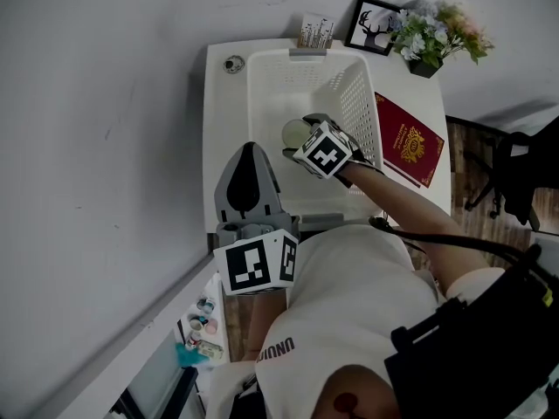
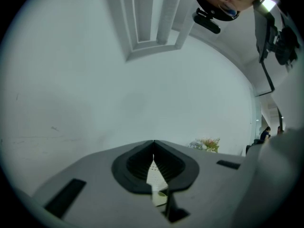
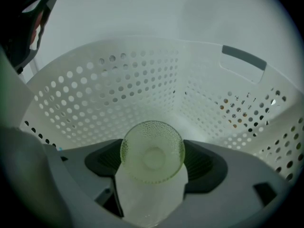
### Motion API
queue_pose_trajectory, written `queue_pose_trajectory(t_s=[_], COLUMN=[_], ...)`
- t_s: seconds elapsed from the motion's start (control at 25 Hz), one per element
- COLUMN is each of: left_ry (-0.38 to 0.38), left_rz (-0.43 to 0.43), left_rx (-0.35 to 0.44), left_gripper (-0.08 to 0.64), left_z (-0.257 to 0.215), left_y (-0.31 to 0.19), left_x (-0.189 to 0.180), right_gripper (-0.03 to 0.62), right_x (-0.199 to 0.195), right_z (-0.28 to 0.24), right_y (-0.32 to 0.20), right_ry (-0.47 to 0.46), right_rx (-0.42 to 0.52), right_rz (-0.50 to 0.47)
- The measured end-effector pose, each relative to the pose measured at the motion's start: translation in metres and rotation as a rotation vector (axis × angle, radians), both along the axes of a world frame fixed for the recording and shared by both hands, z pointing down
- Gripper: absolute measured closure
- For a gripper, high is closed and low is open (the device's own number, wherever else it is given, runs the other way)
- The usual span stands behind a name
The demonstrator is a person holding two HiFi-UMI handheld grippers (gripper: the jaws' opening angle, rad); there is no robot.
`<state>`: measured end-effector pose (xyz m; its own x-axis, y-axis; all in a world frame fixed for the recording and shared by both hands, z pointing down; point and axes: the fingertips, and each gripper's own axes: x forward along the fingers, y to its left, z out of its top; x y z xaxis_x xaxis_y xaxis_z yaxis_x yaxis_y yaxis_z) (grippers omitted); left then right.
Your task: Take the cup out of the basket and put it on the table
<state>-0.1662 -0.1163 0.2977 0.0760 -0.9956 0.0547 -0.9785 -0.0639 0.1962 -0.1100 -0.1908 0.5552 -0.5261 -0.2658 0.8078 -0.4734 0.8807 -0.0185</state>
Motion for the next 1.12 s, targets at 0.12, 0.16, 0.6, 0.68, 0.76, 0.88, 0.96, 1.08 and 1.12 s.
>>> queue_pose_trajectory(t_s=[0.12,0.16,0.6,0.68,0.76,0.88,0.96,1.08,1.12], left_ry=[-0.002,-0.002,-0.005,-0.005,-0.006,-0.007,-0.008,-0.009,-0.009], left_rz=[0.001,0.001,0.0,-0.002,-0.003,-0.003,-0.001,0.0,0.001], left_rx=[-0.001,-0.001,-0.001,0.0,0.001,0.0,0.001,0.0,0.0], left_gripper=[0.545,0.545,0.545,0.545,0.545,0.545,0.545,0.545,0.545], left_z=[-0.001,-0.001,-0.002,-0.002,-0.003,-0.003,-0.004,-0.004,-0.004], left_y=[0.001,0.001,0.004,0.004,0.004,0.005,0.005,0.005,0.005], left_x=[0.0,0.0,0.0,-0.001,-0.001,0.0,0.0,0.001,0.001], right_gripper=[0.183,0.183,0.189,0.189,0.19,0.19,0.19,0.19,0.19], right_x=[0.0,0.0,0.0,0.0,0.0,-0.001,-0.001,-0.002,-0.002], right_z=[-0.002,-0.002,-0.003,-0.005,-0.008,-0.014,-0.019,-0.025,-0.027], right_y=[0.0,0.0,0.005,0.004,0.003,0.001,0.0,-0.001,-0.002], right_ry=[0.002,0.002,0.006,0.004,0.0,-0.009,-0.02,-0.037,-0.038], right_rx=[0.006,0.009,0.003,0.012,0.021,0.029,0.032,0.043,0.054], right_rz=[0.0,-0.001,-0.01,-0.011,-0.011,-0.01,-0.006,0.0,-0.002])
